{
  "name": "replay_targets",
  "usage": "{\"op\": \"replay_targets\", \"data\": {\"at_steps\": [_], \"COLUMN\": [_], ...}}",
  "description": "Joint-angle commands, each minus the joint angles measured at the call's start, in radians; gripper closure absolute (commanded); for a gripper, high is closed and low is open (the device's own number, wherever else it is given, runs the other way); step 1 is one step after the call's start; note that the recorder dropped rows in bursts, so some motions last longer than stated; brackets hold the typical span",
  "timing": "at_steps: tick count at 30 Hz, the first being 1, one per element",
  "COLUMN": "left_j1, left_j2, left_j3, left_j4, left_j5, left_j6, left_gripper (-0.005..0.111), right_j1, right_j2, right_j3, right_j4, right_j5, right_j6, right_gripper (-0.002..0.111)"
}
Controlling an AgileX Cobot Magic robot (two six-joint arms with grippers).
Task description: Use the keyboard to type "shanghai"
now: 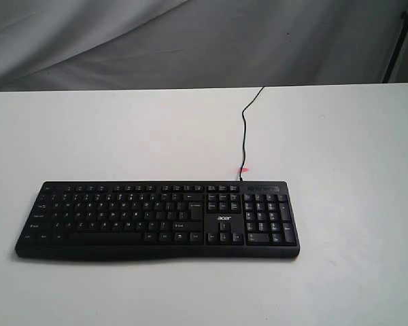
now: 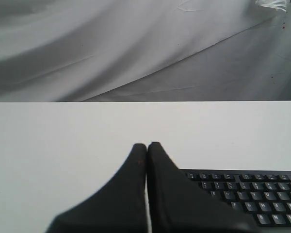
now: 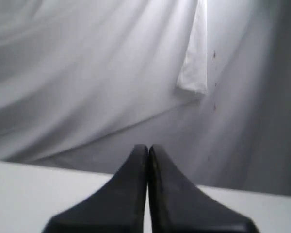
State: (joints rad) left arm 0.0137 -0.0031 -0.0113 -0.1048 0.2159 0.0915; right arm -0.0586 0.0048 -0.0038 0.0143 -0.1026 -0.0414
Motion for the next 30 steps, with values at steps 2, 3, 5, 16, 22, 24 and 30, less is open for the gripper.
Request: {"op": "replay_targets", "data": {"at_steps": [2,3,5,16,22,24,30], "left_j1": [-0.004,-0.004,-0.004,-0.004,-0.004,-0.004,-0.004], "left_j2": [0.003,0.003,0.003,0.003,0.003,0.003,0.003], "left_j3": [0.001,0.001,0.001,0.001,0.001,0.001,0.001], "left_j4": [-0.004,-0.004,-0.004,-0.004,-0.004,-0.004,-0.004], "left_j5": [-0.003,-0.003,-0.003,-0.003,-0.003,-0.003,-0.003], "left_j6": [-0.001,-0.001,-0.001,-0.001,-0.001,-0.001,-0.001], "left_gripper": [0.106,0.106,0.106,0.106,0.106,0.106,0.106], "right_j1": [-0.001,-0.001,-0.001,-0.001,-0.001,-0.001,-0.001], "right_j2": [-0.005,-0.005,-0.005,-0.005,-0.005,-0.005,-0.005], "right_j3": [0.004,0.004,0.004,0.004,0.004,0.004,0.004], "right_j4": [-0.005,-0.005,-0.005,-0.005,-0.005,-0.005,-0.005], "right_j5": [-0.285,-0.318,-0.356,-0.366,-0.431,-0.471,-0.521], "right_j6": [-0.003,-0.003,-0.003,-0.003,0.002,0.068,0.388], "right_gripper": [0.108,0.108,0.108,0.108,0.108,0.108,0.108]}}
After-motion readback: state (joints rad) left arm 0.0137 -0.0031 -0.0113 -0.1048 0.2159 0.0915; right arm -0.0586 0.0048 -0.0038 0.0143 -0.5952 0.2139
